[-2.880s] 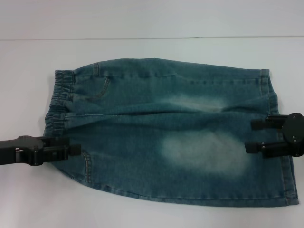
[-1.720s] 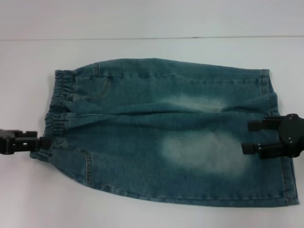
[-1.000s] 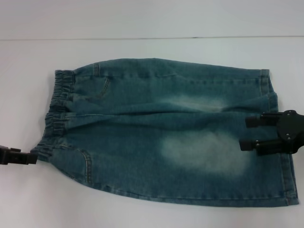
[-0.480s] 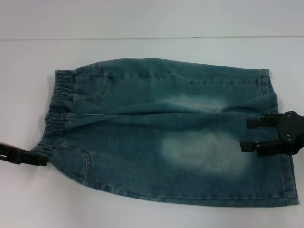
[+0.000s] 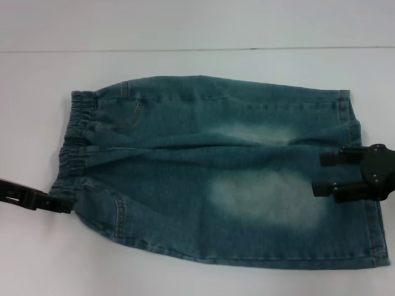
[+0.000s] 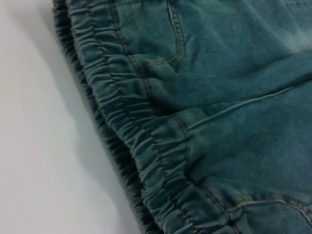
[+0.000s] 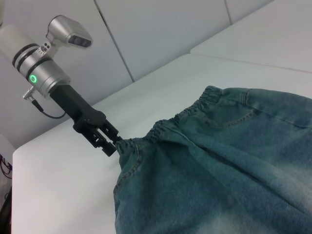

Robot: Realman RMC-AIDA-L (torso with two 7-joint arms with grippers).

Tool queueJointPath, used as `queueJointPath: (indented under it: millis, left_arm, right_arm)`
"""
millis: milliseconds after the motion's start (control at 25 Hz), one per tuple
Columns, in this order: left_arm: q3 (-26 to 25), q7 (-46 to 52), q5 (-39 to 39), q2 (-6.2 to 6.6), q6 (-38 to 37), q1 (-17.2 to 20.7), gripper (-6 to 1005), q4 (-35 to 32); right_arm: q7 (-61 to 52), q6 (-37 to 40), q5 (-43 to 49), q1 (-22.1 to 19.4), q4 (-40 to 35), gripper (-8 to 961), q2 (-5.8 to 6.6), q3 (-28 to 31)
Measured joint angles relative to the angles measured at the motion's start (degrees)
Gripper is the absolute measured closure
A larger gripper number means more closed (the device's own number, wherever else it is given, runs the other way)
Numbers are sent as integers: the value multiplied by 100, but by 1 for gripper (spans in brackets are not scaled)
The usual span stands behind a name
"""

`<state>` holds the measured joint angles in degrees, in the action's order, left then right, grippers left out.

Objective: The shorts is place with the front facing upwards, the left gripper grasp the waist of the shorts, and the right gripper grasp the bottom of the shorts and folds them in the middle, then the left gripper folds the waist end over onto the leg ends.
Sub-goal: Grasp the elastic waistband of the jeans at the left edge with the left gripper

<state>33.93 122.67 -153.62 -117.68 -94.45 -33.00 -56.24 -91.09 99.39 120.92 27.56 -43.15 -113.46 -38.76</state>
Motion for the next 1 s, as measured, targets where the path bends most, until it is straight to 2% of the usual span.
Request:
queueJointPath:
  millis: [400, 640, 840, 1000]
  left_arm:
    - [0, 10, 33, -26, -142, -61, 445, 0]
    - [0, 12, 35, -93, -107, -82, 466, -7]
    - [0, 15, -3, -169, 27, -139, 688, -5]
    - [0, 93, -26, -170, 93, -145, 697, -3]
  right_arm:
    - [9, -22, 2, 22, 30, 40, 0, 9]
    - [28, -63, 6, 31, 77, 41, 0, 9]
    - [30, -64, 10, 30, 80, 40, 0, 9]
    - [30, -64, 17, 15, 79, 39, 0, 9]
